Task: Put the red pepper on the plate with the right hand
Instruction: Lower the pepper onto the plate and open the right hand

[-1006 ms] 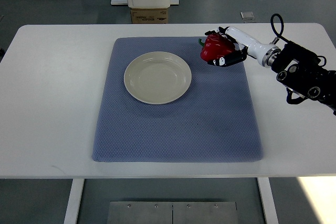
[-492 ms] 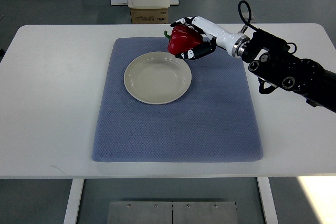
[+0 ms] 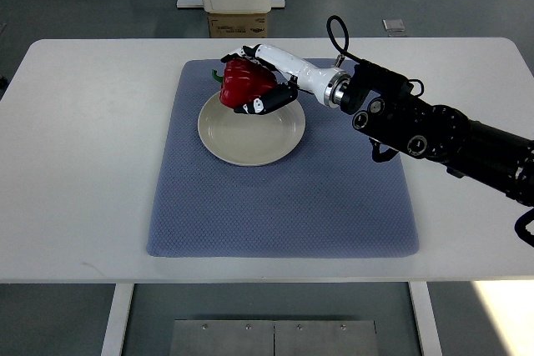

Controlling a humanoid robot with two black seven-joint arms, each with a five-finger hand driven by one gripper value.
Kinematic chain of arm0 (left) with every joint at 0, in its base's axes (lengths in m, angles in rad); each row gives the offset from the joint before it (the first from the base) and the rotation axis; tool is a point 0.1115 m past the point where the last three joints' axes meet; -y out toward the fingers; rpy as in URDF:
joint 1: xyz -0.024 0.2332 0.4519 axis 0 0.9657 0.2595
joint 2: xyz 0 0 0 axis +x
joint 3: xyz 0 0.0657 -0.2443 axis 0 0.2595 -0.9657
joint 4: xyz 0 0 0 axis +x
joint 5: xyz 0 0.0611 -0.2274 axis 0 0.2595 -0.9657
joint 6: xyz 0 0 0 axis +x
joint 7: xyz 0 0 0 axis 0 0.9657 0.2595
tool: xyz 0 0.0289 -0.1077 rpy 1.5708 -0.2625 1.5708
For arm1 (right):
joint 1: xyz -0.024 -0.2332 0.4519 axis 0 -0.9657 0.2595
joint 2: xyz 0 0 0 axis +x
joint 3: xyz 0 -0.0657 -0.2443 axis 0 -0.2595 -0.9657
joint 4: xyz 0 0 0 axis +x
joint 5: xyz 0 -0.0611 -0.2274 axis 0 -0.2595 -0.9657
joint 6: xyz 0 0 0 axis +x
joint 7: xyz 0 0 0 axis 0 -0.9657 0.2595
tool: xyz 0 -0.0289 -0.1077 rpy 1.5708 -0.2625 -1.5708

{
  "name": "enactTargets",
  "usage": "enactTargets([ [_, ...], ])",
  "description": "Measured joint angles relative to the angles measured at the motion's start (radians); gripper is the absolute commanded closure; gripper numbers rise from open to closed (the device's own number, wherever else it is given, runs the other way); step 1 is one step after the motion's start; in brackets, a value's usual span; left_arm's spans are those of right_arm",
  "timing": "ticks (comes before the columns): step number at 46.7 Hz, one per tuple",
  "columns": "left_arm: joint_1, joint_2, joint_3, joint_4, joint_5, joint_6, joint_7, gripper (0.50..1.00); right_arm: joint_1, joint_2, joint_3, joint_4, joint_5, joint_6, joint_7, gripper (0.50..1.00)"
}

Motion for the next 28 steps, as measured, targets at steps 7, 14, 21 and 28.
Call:
enactTargets([
  [7, 0.000, 0.000, 0.000, 0.000, 0.000, 0.000, 0.000, 0.500, -0.007, 0.001, -0.037, 0.002, -0.003, 0.000, 0.002, 1.000],
  [14, 0.000, 0.000, 0.000, 0.000, 0.000, 0.000, 0.000, 0.500, -0.024, 0.000, -0.072, -0.001, -0.005, -0.002, 0.000, 1.000],
  [21, 0.000, 0.000, 0.000, 0.000, 0.000, 0.000, -0.001, 0.500, -0.041, 0.000, -0.094, -0.001, -0.006, -0.003, -0.007, 1.000],
  [28, 0.000, 0.000, 0.000, 0.000, 0.000, 0.000, -0.001, 0.500, -0.053, 0.000, -0.097, 0.000, -0.006, -0.003, -0.010, 0.998],
])
